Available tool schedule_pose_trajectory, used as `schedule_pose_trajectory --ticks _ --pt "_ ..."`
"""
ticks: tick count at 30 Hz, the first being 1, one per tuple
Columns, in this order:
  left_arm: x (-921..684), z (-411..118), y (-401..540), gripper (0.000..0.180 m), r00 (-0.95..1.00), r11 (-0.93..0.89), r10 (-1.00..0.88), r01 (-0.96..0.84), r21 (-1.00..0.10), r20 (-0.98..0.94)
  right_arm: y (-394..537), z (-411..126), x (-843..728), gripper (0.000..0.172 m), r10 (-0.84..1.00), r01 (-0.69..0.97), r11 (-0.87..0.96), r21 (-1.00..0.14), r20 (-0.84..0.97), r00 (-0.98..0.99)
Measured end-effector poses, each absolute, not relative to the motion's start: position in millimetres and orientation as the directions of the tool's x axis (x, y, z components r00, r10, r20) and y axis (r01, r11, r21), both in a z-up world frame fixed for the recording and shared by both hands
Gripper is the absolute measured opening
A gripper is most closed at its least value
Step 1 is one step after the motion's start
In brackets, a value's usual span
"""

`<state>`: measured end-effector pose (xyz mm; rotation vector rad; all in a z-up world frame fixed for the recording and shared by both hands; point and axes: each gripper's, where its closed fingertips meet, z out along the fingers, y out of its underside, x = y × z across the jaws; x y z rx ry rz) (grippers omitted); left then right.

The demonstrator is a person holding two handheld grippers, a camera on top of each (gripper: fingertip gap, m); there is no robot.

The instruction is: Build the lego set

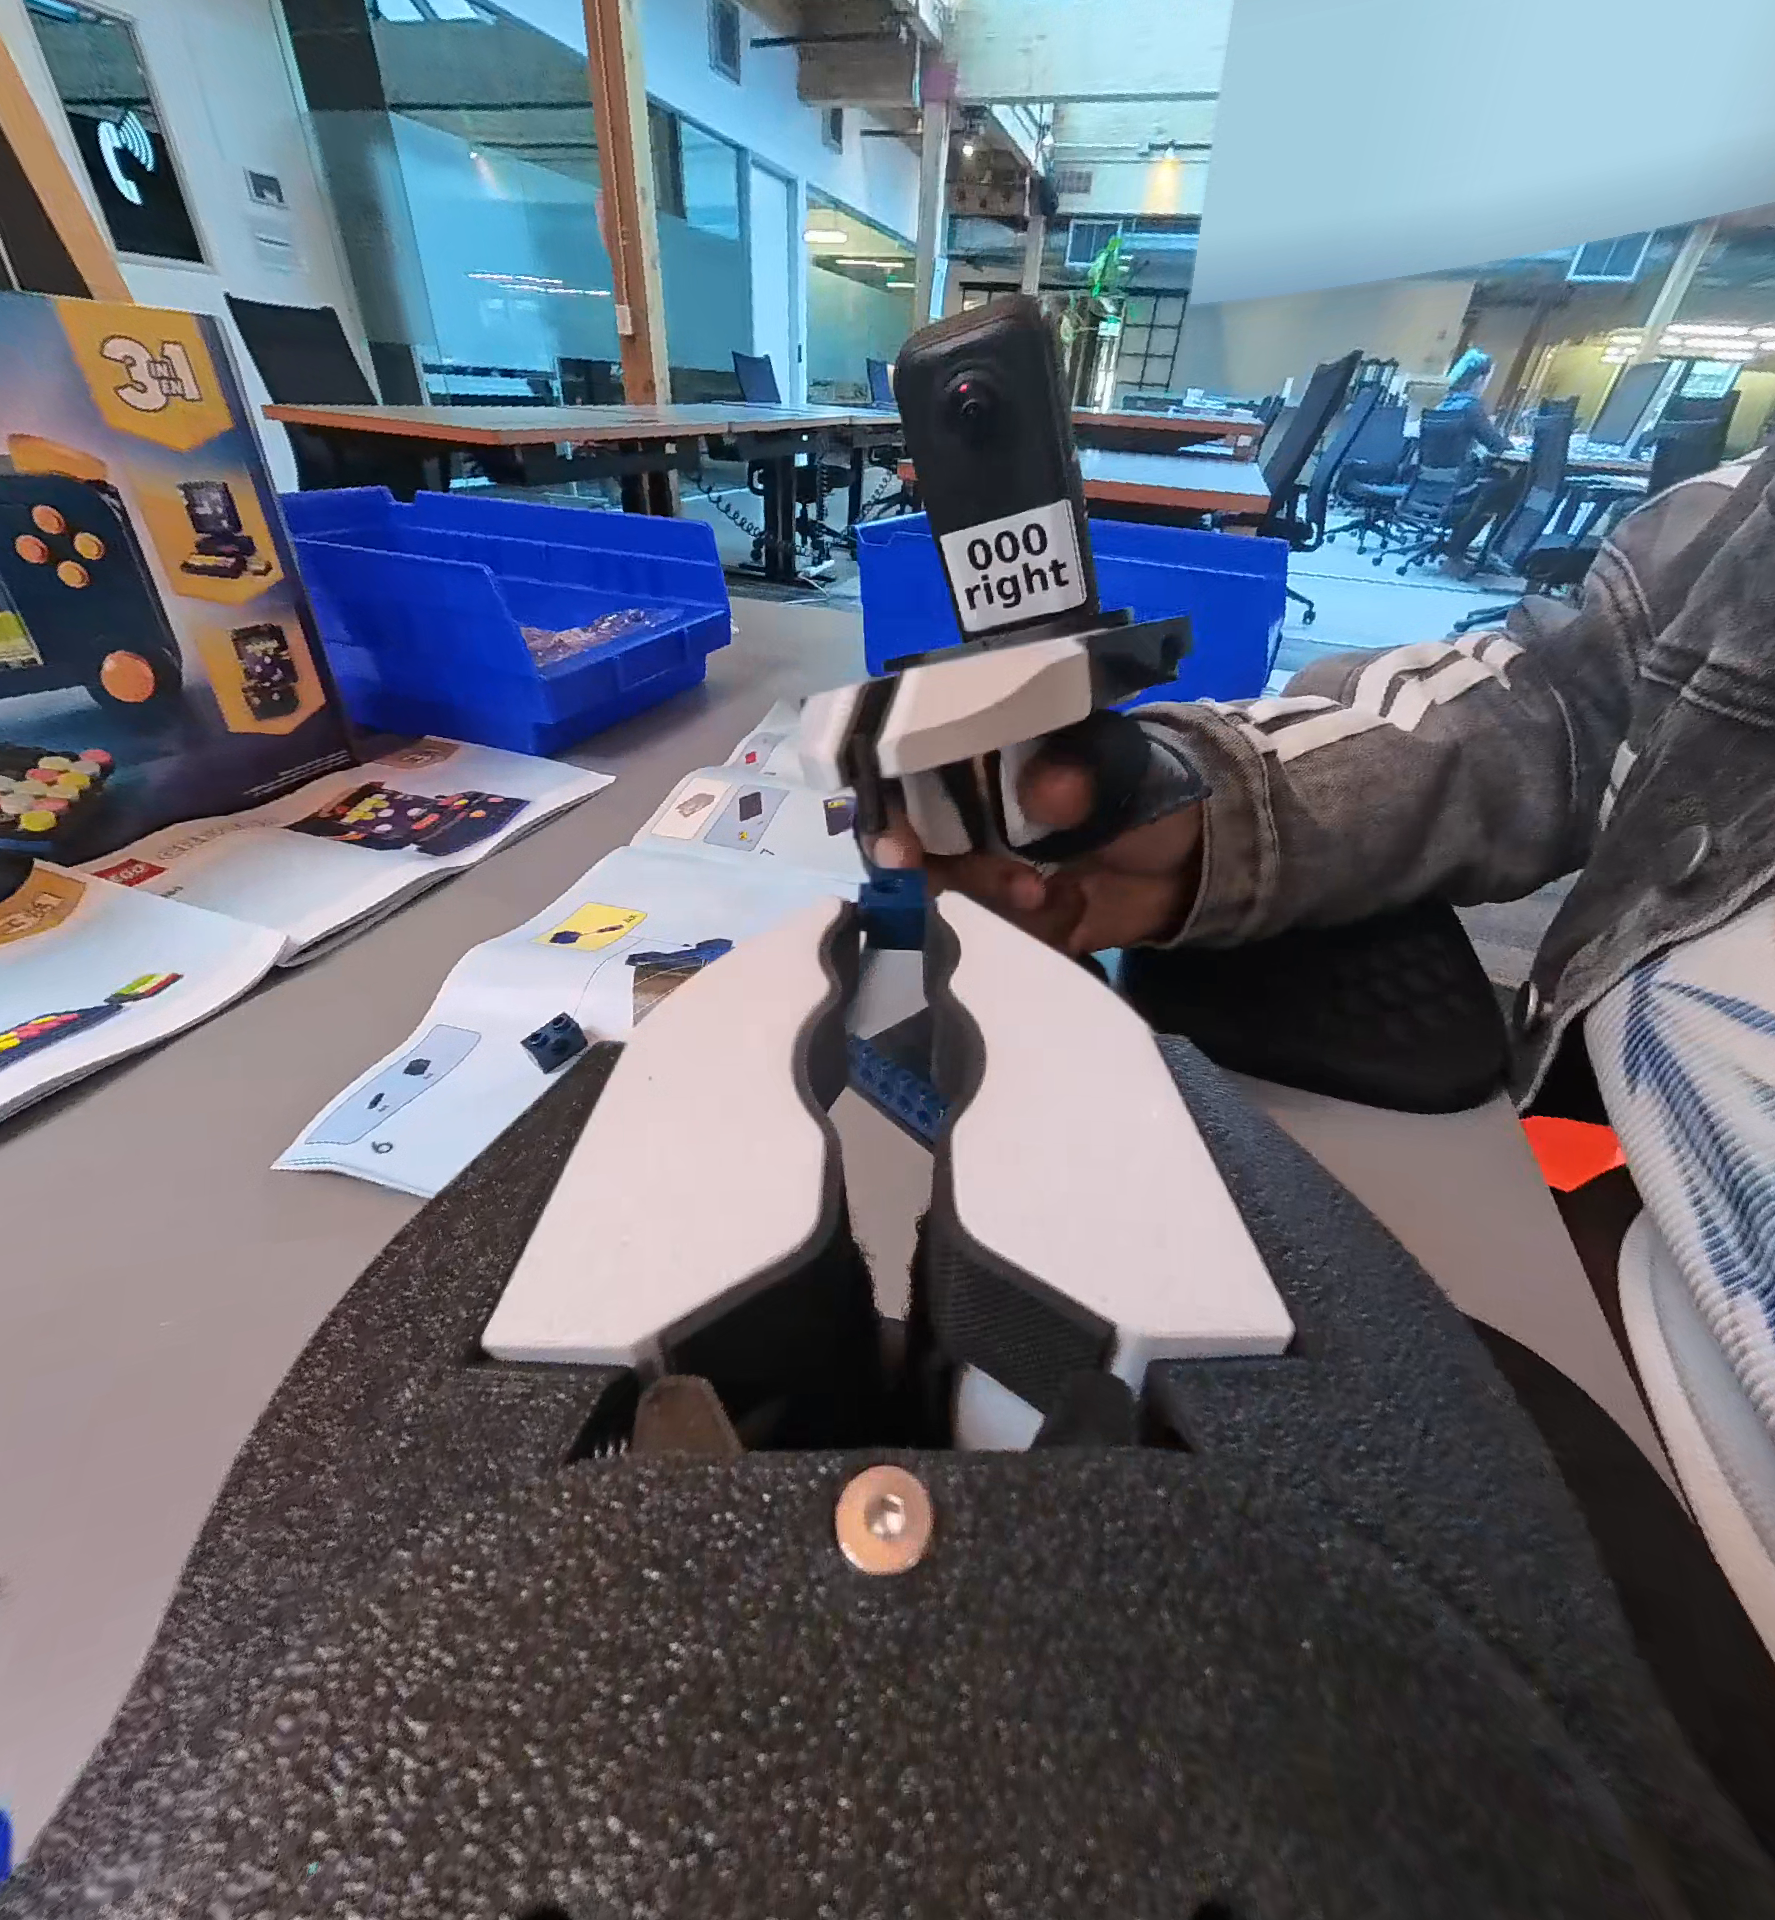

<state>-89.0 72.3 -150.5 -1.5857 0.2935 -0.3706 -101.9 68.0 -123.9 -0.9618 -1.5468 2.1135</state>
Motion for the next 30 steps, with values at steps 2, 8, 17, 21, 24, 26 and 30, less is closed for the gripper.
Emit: schedule_pose_trajectory --ticks 2,8,17,21,24,26,30 --pt "-89 -151 73 0.011 0.912 -0.051 -0.407 0.039 -0.998 0.056 65 -125 -102 0.004 0.642 0.102 -0.314 -0.944 -0.291 -0.709" --pt "-83 -150 73 0.011 0.902 -0.060 -0.431 -0.011 -0.998 0.016 82 -95 -84 0.004 0.710 0.002 -0.216 -0.976 -0.159 -0.686" --pt "-46 -138 81 0.011 0.825 -0.066 -0.565 -0.065 -0.996 -0.017 139 -156 66 0.004 0.896 0.325 0.053 -0.944 -0.099 -0.433" --pt "-14 -128 94 0.011 0.766 -0.016 -0.639 -0.113 -0.993 -0.077 134 -196 106 0.005 0.909 0.430 0.043 -0.902 -0.143 -0.392" --pt "-2 -134 106 0.011 0.745 -0.022 -0.663 -0.108 -0.994 -0.066 138 -203 110 0.004 0.925 0.433 0.018 -0.901 -0.149 -0.349" --pt "1 -139 113 0.011 0.737 -0.024 -0.673 -0.110 -0.994 -0.065 139 -199 106 0.004 0.928 0.413 0.027 -0.911 -0.131 -0.350" --pt "4 -136 122 0.011 0.719 -0.006 -0.695 -0.022 -1.000 -0.012 136 -129 68 0.004 0.906 0.122 -0.091 -0.988 -0.134 -0.401"
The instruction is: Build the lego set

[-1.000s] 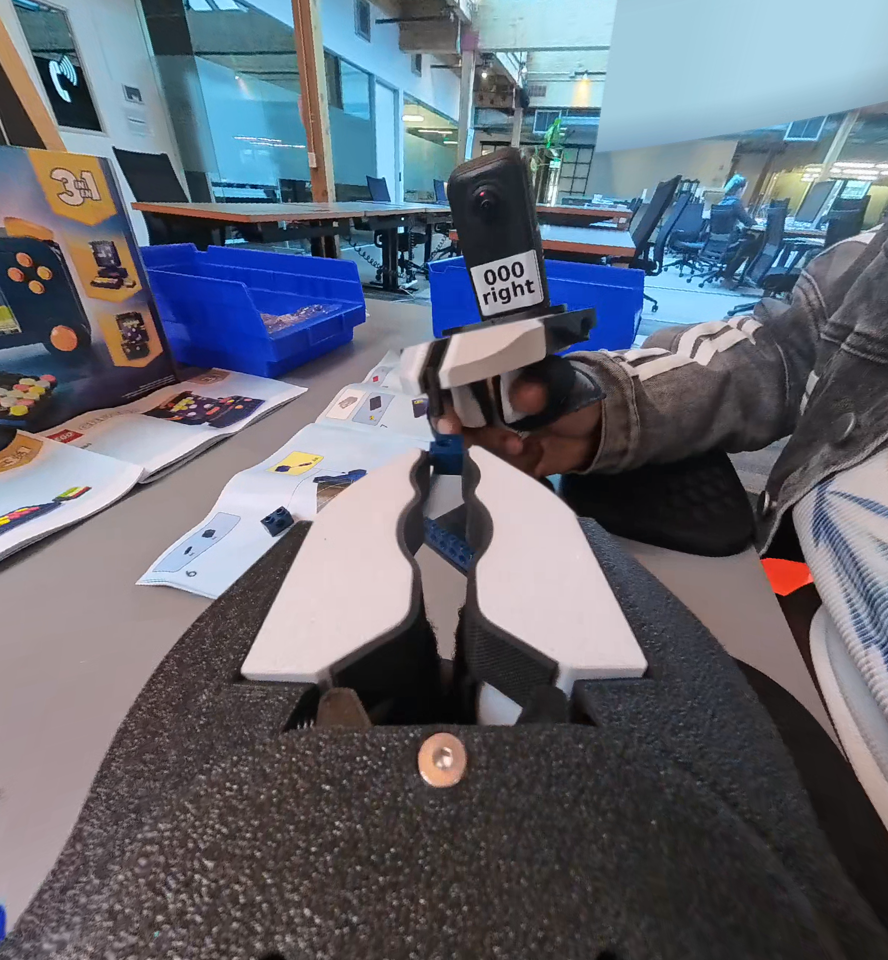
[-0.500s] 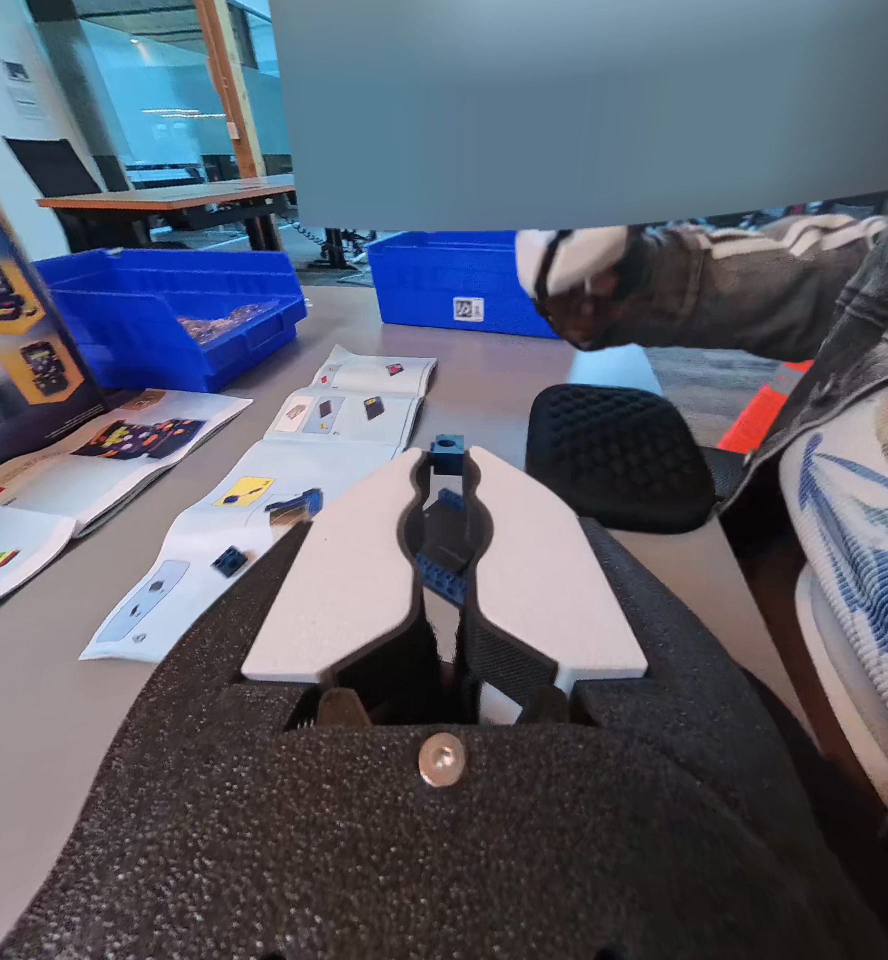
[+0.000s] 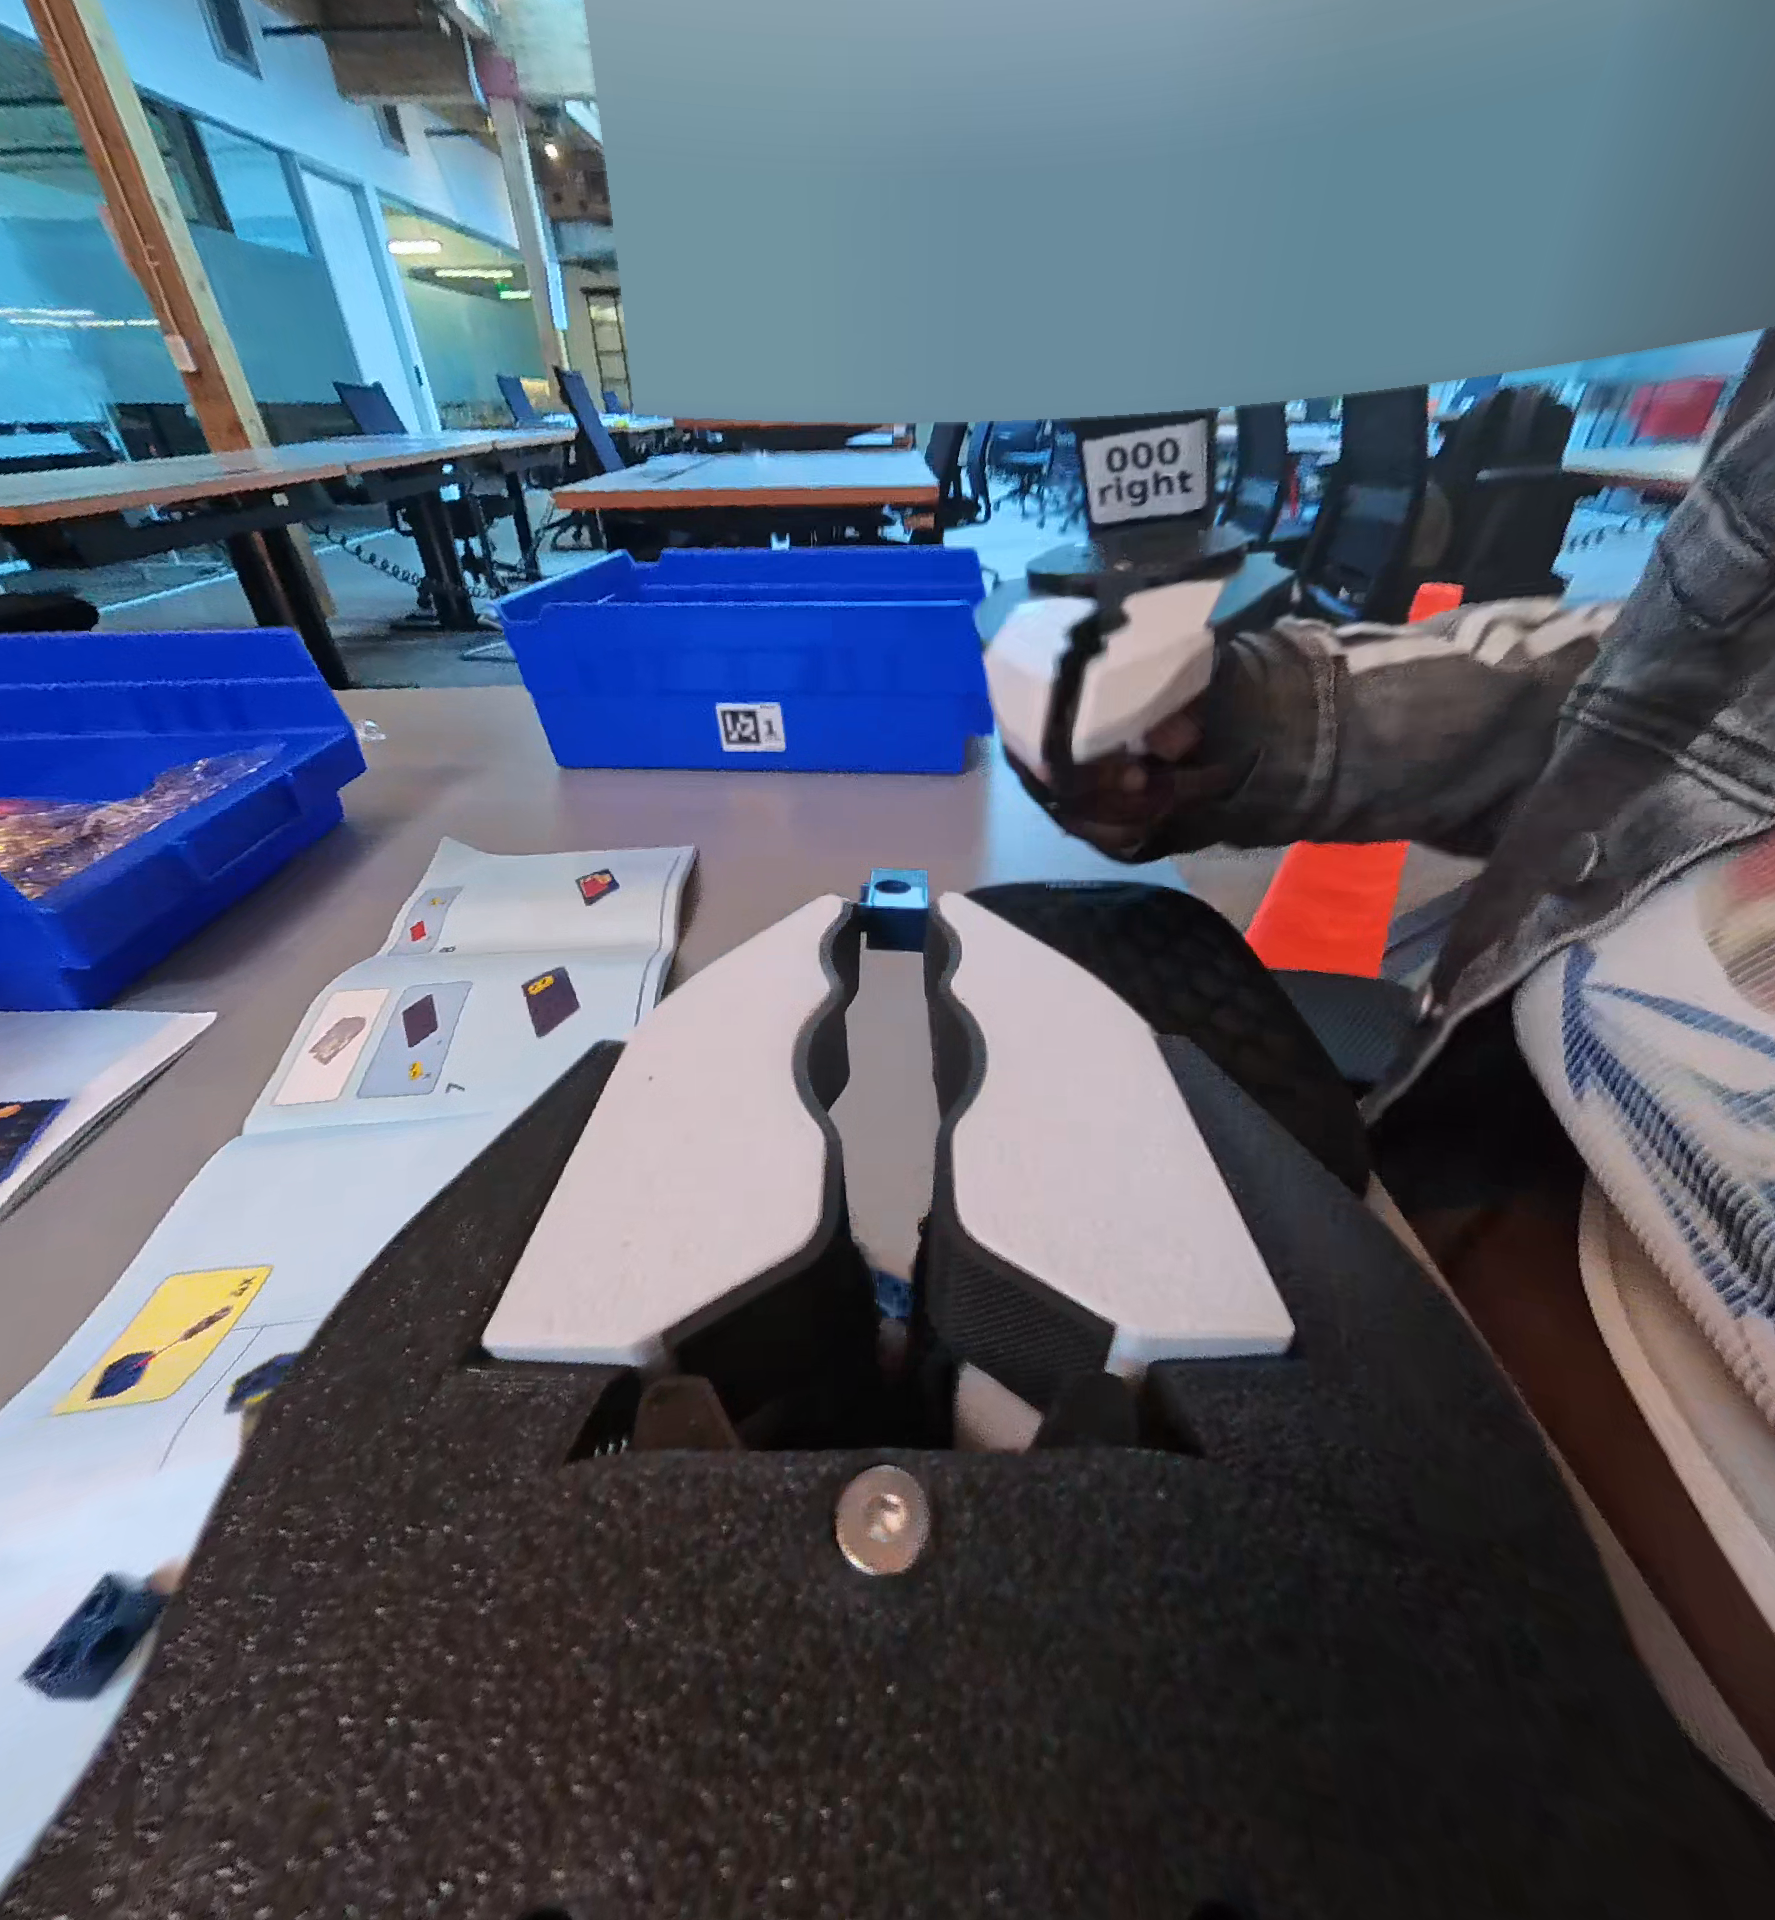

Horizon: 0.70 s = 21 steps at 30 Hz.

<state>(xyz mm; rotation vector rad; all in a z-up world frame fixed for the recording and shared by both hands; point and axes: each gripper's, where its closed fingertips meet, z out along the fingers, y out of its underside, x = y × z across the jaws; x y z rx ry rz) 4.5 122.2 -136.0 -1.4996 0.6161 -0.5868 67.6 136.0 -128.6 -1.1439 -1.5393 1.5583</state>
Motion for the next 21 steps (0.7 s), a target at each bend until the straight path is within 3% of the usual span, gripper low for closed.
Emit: schedule_pose_trajectory --ticks 2,10,14,21 --pt "2 -137 126 0.011 0.718 -0.019 -0.696 0.019 -1.000 0.026 130 -104 42 0.004 0.870 0.023 -0.148 -0.989 -0.141 -0.473" --pt "-17 -131 123 0.011 0.747 -0.016 -0.662 0.075 -0.997 0.067 110 -101 -38 0.004 0.737 0.033 -0.298 -0.954 -0.252 -0.627" --pt "-31 -137 121 0.011 0.766 -0.031 -0.642 0.000 -1.000 0.020 109 -104 -47 0.004 0.738 0.002 -0.284 -0.959 -0.220 -0.638" --pt "-40 -142 119 0.011 0.756 -0.080 -0.649 0.051 -0.996 0.091 116 -116 -55 0.004 0.761 0.010 -0.297 -0.955 -0.242 -0.602"
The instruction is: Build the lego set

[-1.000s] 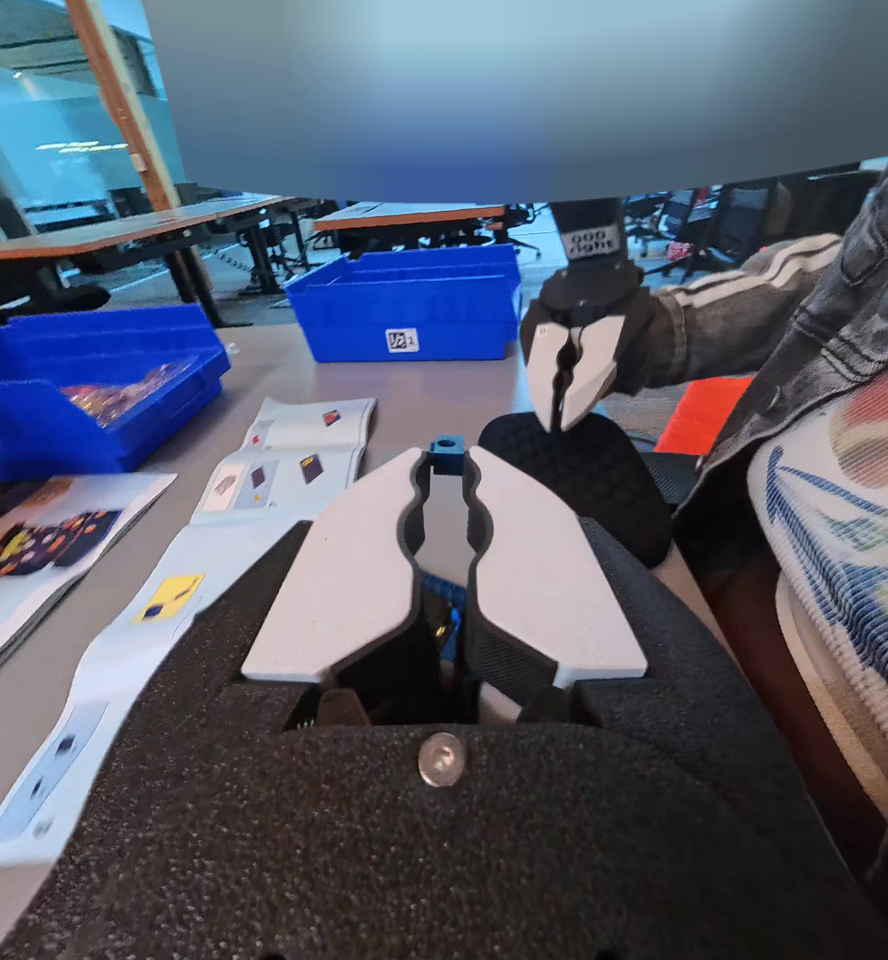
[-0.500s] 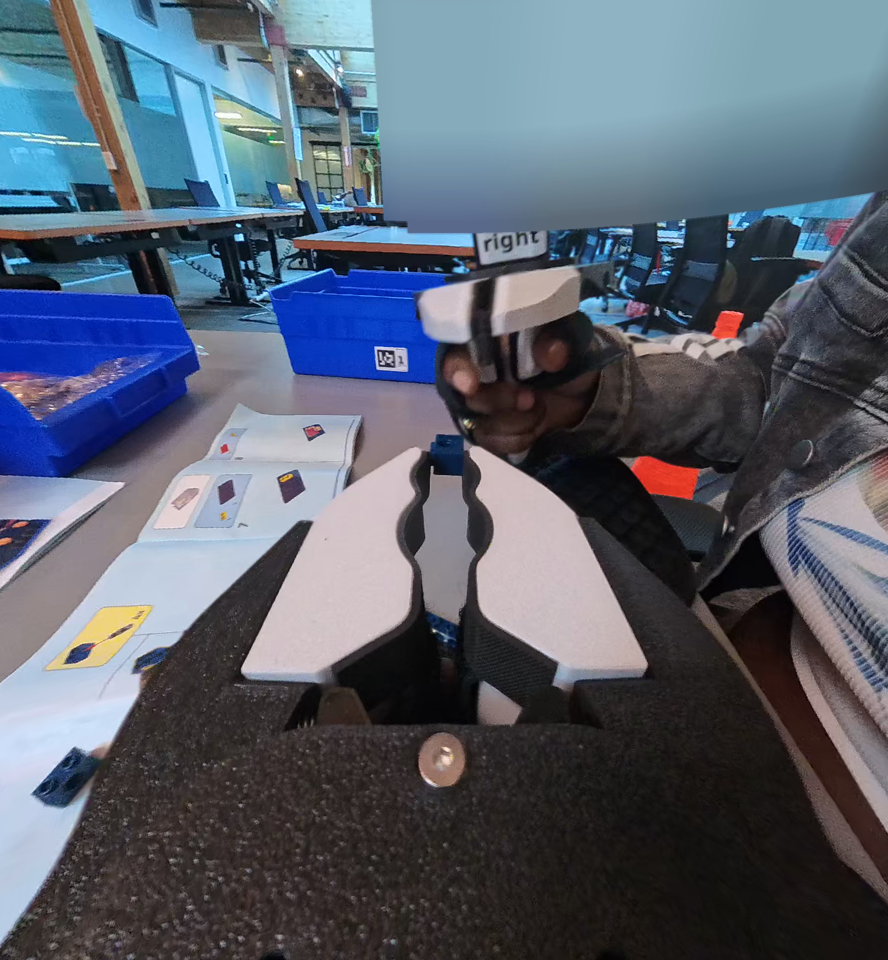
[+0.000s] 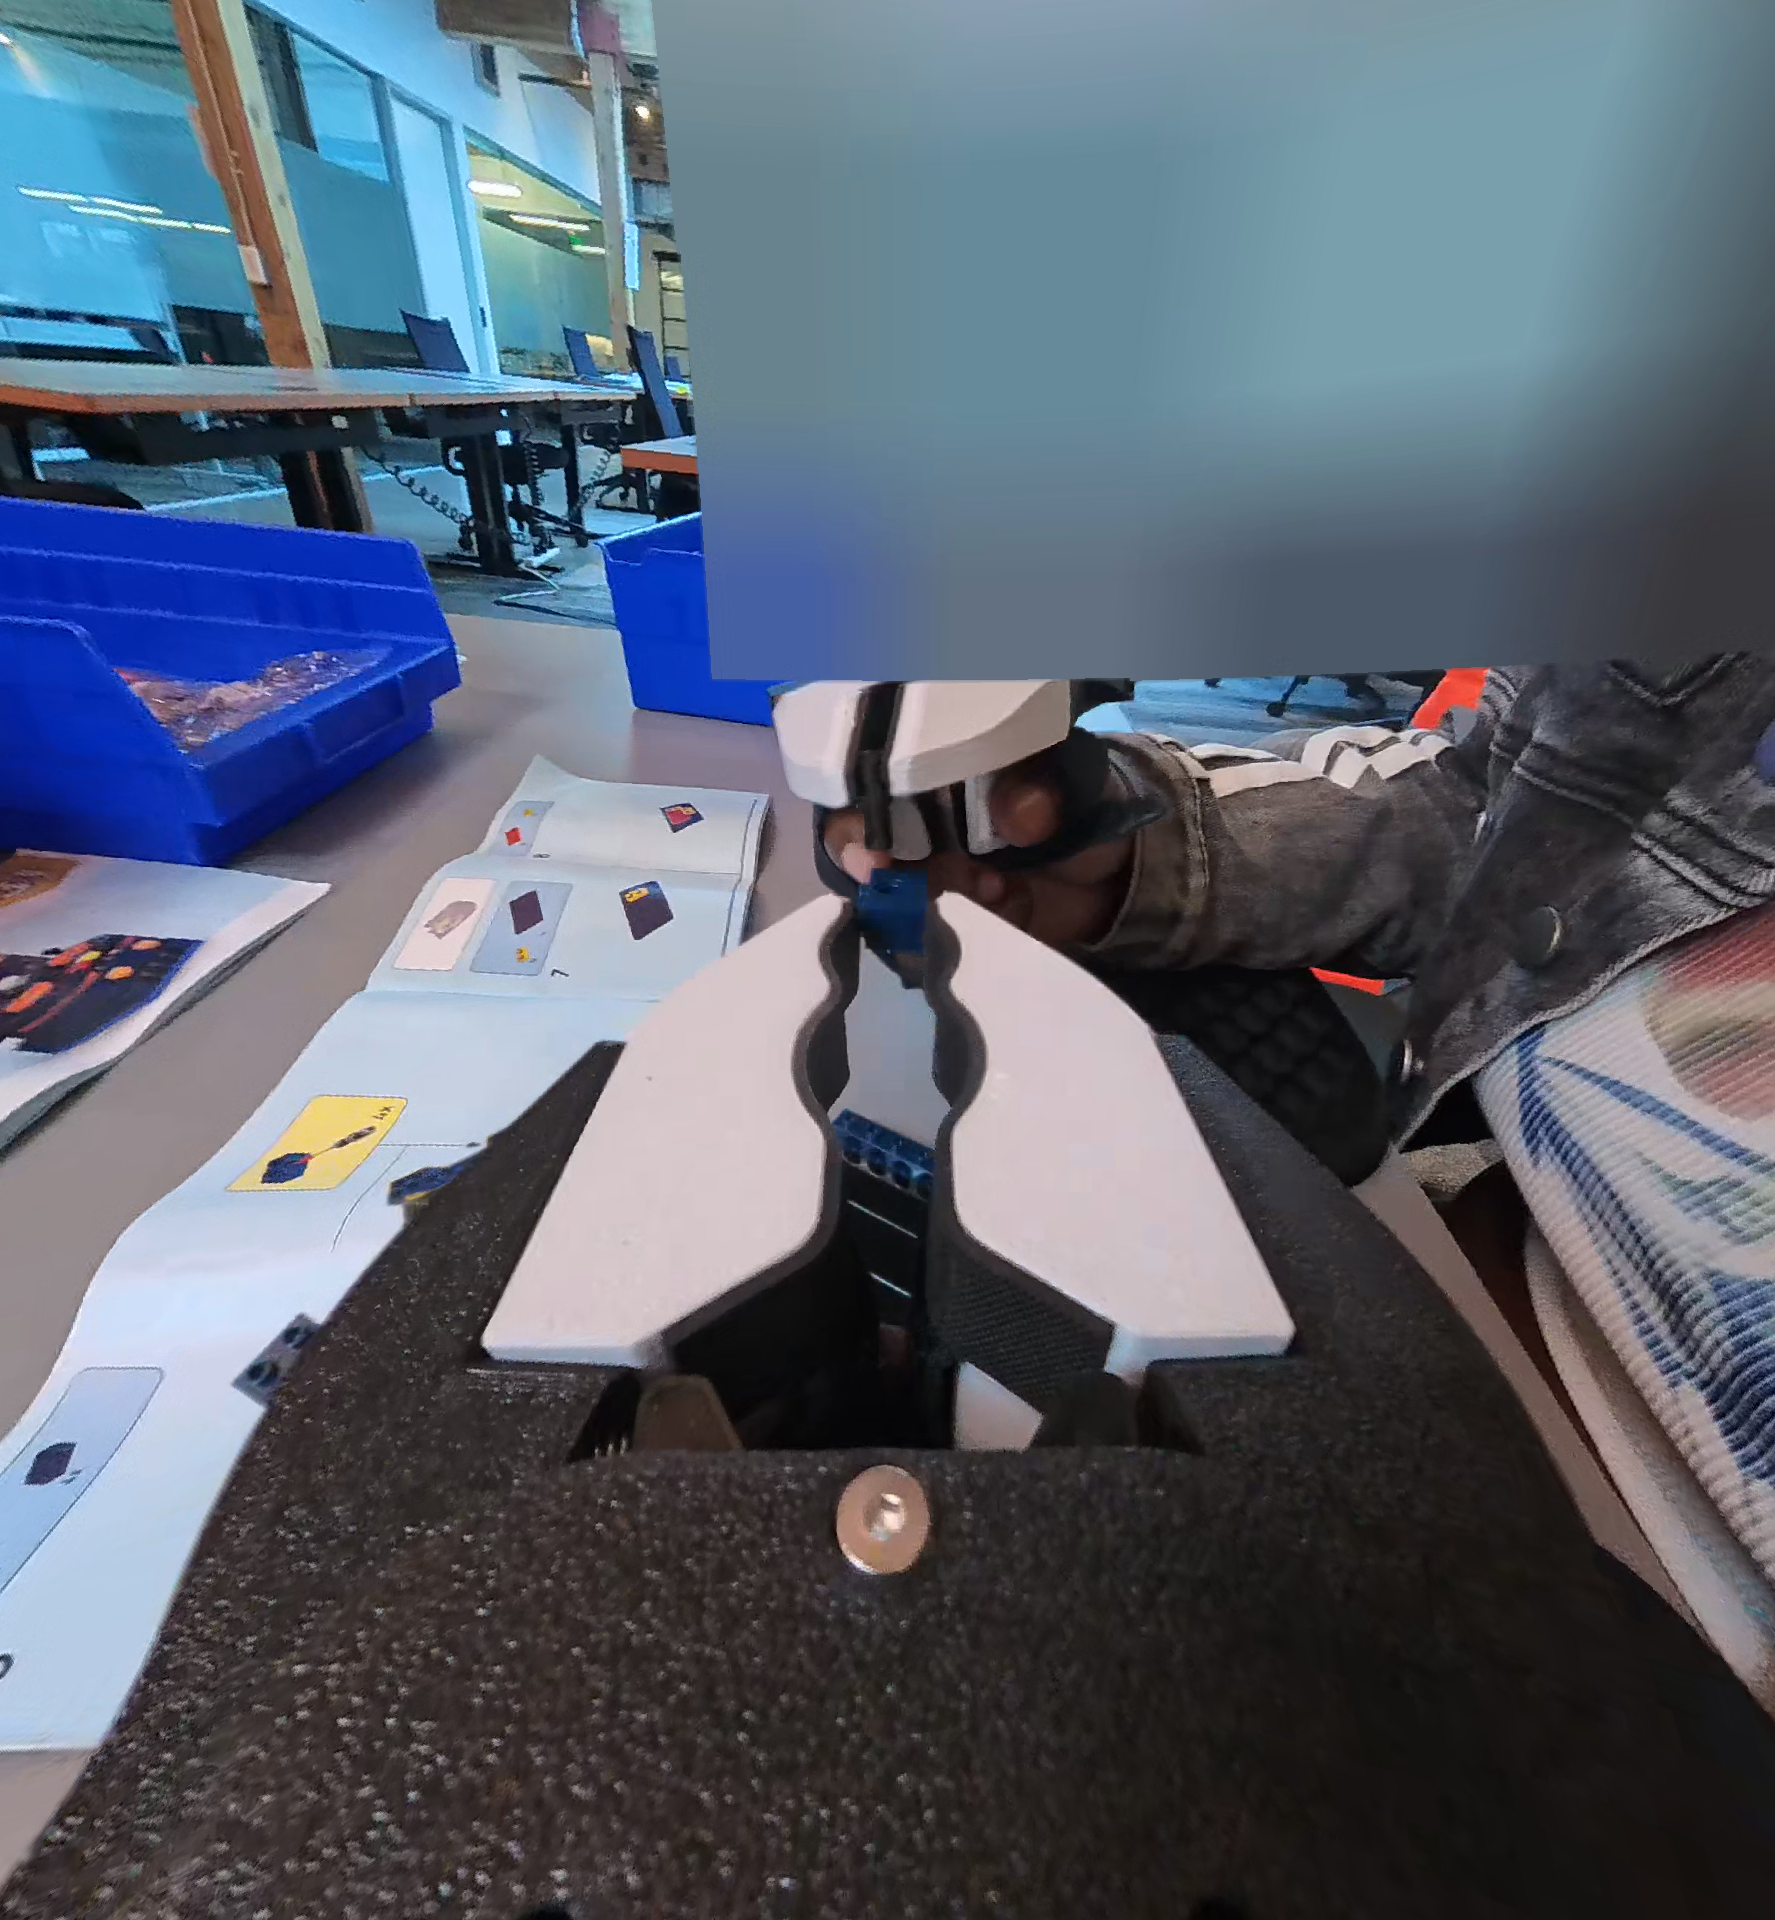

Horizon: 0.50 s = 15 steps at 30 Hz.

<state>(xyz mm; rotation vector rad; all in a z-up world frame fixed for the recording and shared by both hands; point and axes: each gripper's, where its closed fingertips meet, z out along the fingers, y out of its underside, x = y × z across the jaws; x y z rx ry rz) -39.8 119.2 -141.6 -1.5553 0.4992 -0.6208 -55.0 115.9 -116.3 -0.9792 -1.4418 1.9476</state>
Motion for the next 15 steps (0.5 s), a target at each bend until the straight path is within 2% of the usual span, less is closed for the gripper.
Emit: schedule_pose_trajectory --ticks 15 --pt "-38.6 -144.6 119.1 0.011 0.762 -0.091 -0.643 0.020 -0.996 0.074 110.8 -124.6 -53.9 0.004 0.789 0.017 -0.205 -0.979 -0.176 -0.589"
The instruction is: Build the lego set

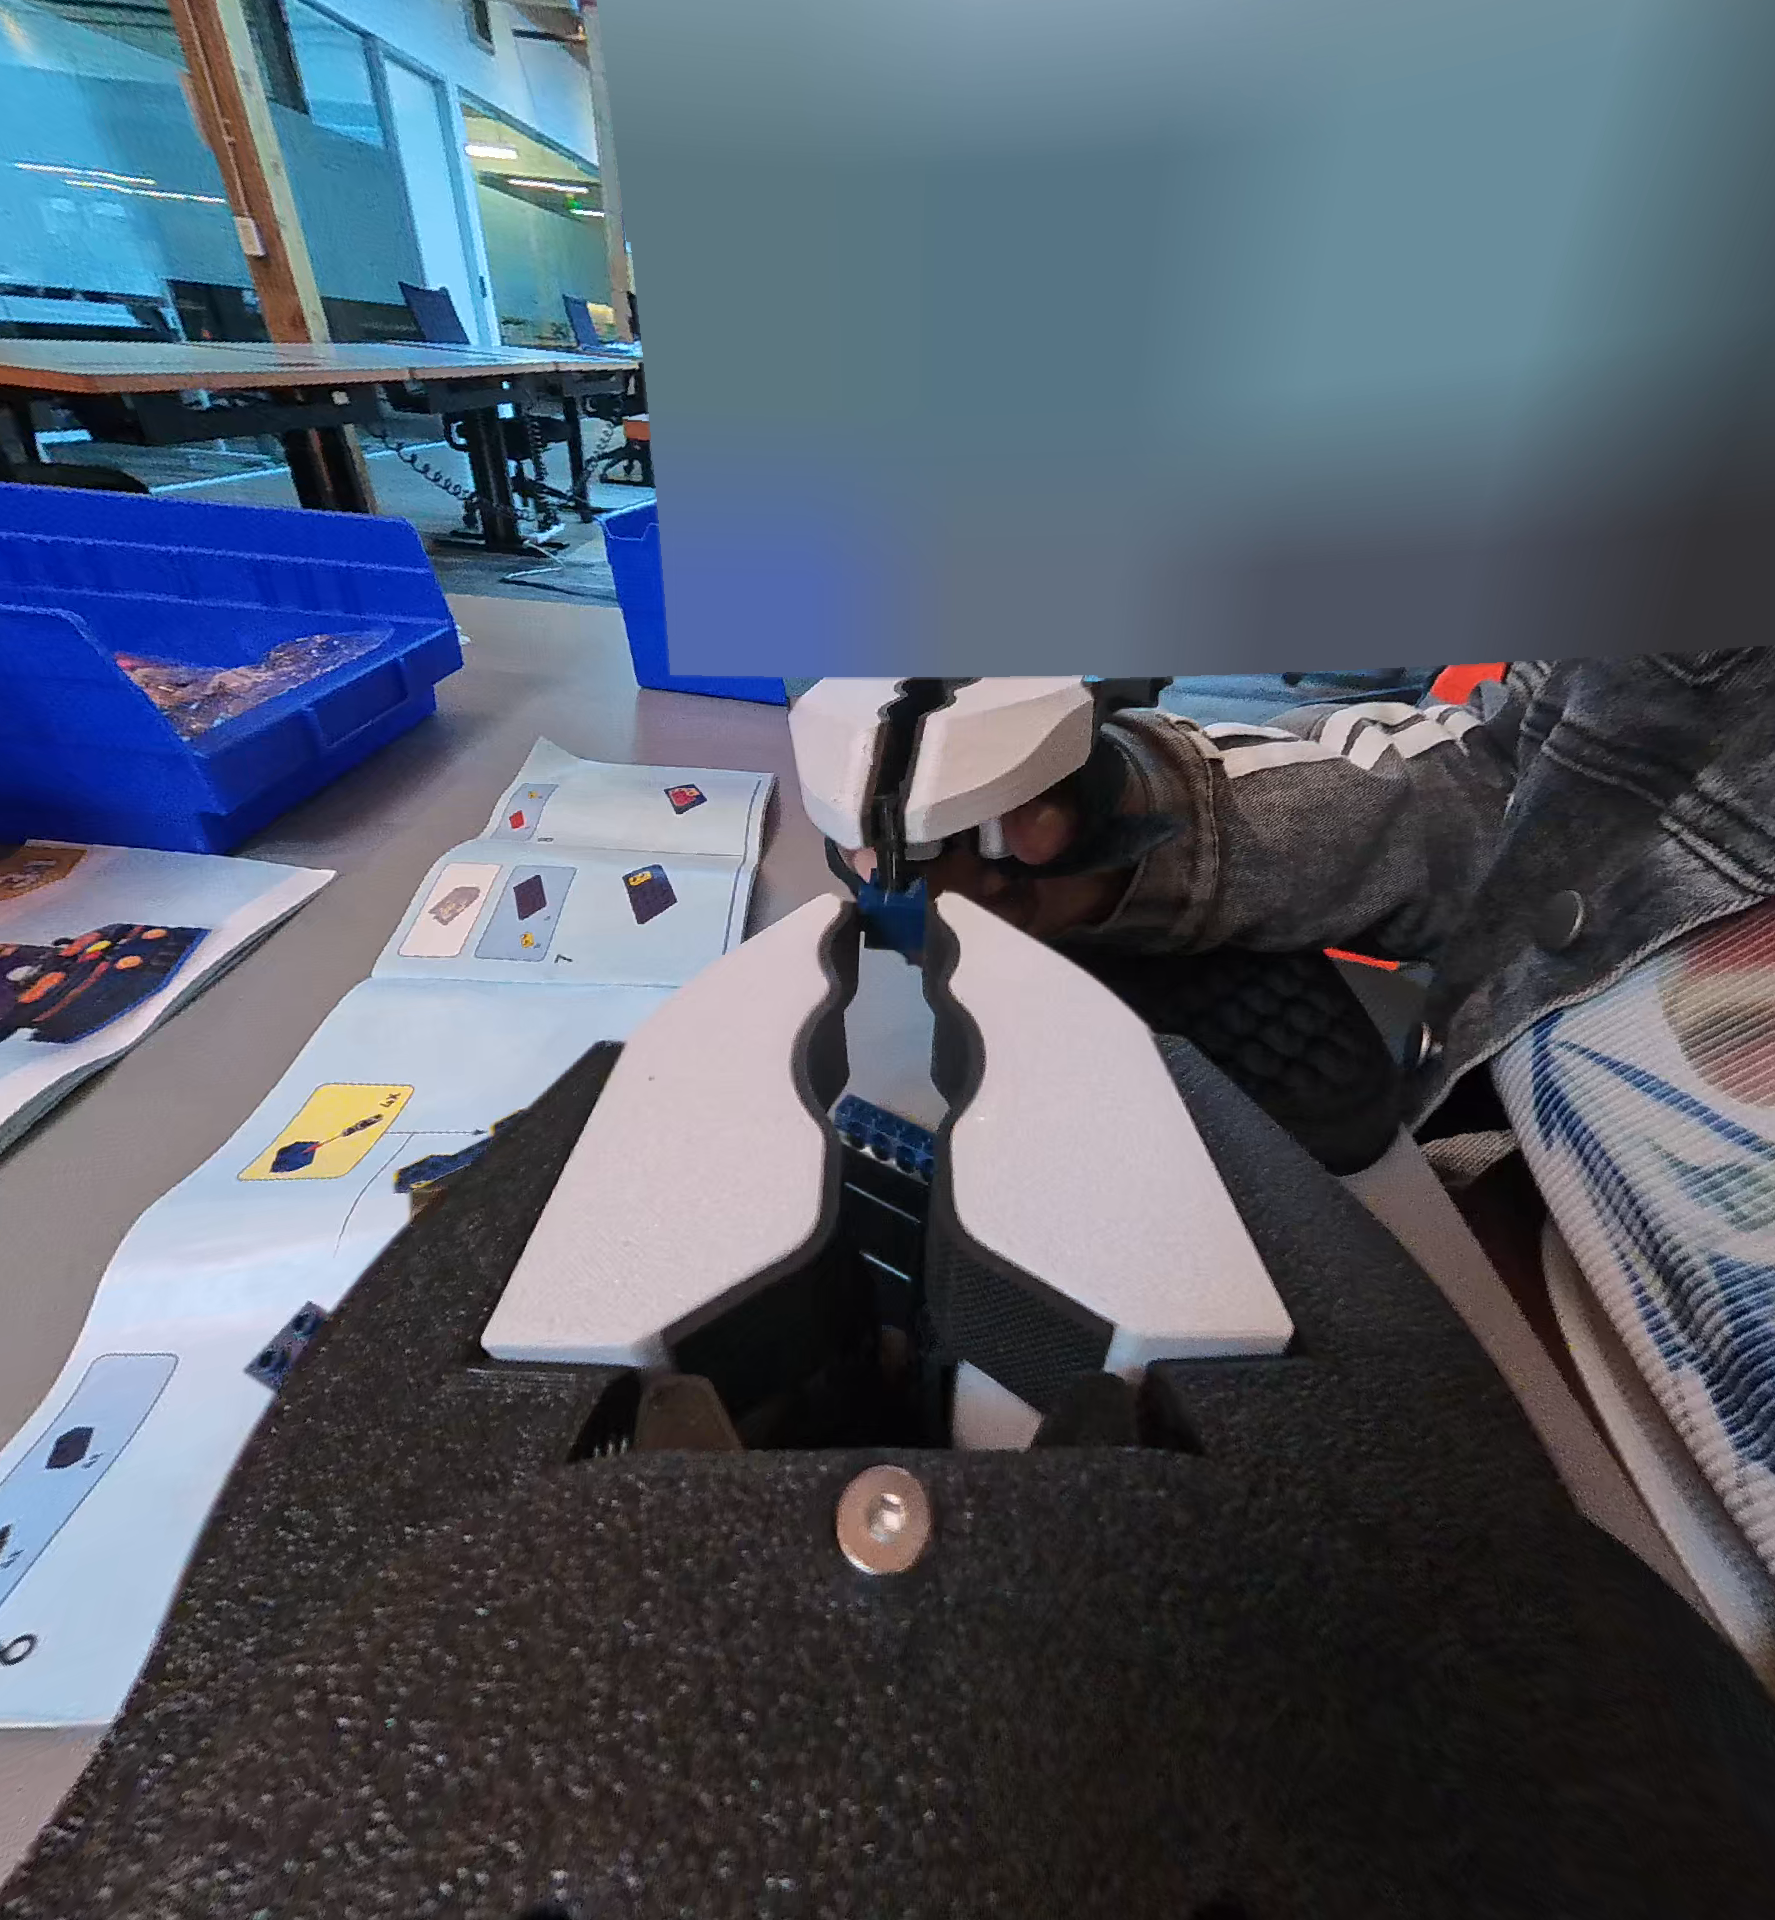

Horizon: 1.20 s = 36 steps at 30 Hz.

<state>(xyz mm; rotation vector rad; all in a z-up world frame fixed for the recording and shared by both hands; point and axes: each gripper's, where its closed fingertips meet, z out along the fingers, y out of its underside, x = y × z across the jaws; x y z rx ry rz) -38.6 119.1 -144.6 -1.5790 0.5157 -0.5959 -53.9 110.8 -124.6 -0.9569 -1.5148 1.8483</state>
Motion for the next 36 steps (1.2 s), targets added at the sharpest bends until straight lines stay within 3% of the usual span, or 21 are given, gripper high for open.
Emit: schedule_pose_trajectory --ticks 9,30,36 --pt "-43 -150 123 0.011 0.812 -0.066 -0.581 -0.118 -0.991 -0.058 112 -129 -55 0.004 0.839 0.004 -0.081 -0.997 -0.070 -0.540" --pt "-39 -157 120 0.010 0.777 -0.128 -0.629 -0.076 -0.989 0.022 108 -138 -52 0.005 0.850 -0.041 0.232 -0.972 0.223 -0.477" --pt "-38 -161 121 0.010 0.795 -0.100 -0.601 -0.184 -0.978 -0.088 107 -142 -52 0.004 0.850 0.008 0.163 -0.987 0.136 -0.508"
